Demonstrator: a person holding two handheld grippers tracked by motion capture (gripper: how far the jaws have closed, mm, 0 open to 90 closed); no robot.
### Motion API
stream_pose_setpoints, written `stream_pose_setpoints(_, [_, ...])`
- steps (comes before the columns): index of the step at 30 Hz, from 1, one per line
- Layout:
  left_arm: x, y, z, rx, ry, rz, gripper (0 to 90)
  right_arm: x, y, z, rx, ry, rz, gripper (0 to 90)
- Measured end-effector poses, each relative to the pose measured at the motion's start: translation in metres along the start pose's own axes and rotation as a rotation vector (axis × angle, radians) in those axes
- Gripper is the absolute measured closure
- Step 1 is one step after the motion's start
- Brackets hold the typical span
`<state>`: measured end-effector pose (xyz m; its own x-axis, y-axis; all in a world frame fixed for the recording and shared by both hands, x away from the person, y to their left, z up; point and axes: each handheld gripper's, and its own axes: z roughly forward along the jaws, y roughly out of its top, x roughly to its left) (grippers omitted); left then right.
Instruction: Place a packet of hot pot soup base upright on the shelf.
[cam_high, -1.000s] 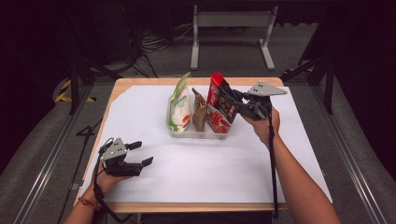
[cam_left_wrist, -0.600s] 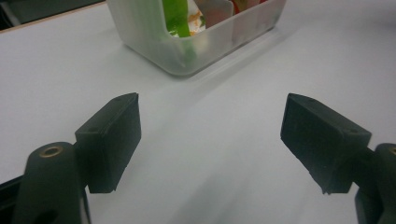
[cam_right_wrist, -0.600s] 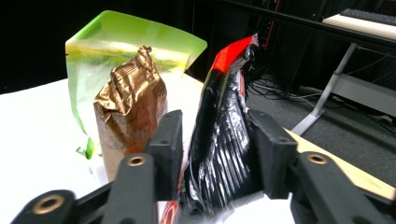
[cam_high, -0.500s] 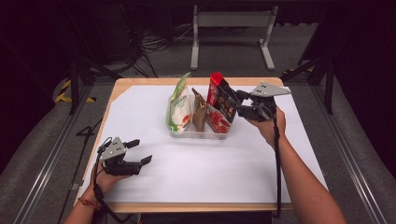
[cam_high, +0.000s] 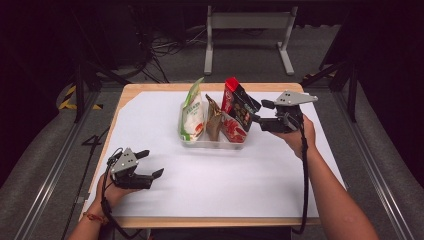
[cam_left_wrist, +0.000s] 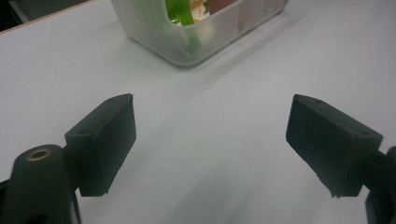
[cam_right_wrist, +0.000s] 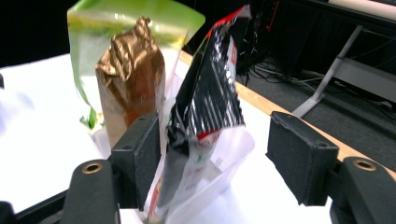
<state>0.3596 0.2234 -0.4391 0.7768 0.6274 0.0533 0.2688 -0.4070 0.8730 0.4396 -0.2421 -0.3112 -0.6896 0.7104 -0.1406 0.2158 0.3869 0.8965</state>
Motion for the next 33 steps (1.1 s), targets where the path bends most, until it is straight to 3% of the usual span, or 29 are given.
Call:
stream_pose_setpoints(10, [-0.002, 0.000, 0.001, 0.012, -0.006, 0.014, 16.9, 0.003, -0.010, 0.001, 0.082, -0.011, -0.033, 23.2])
stream_pose_setpoints(16, [-0.004, 0.000, 0.001, 0.016, -0.008, 0.023, 17.1, 0.004, -0.025, -0.001, 0.076, -0.043, -0.031, 19.0])
stream_pose_setpoints(21, [-0.004, 0.000, 0.001, 0.021, -0.013, 0.031, 17.2, 0.006, -0.034, -0.004, 0.046, -0.043, -0.013, 19.1])
stream_pose_setpoints(33, [-0.005, -0.001, 0.001, 0.016, -0.007, 0.026, 17.1, 0.011, -0.056, -0.008, 0.048, -0.051, -0.011, 21.2])
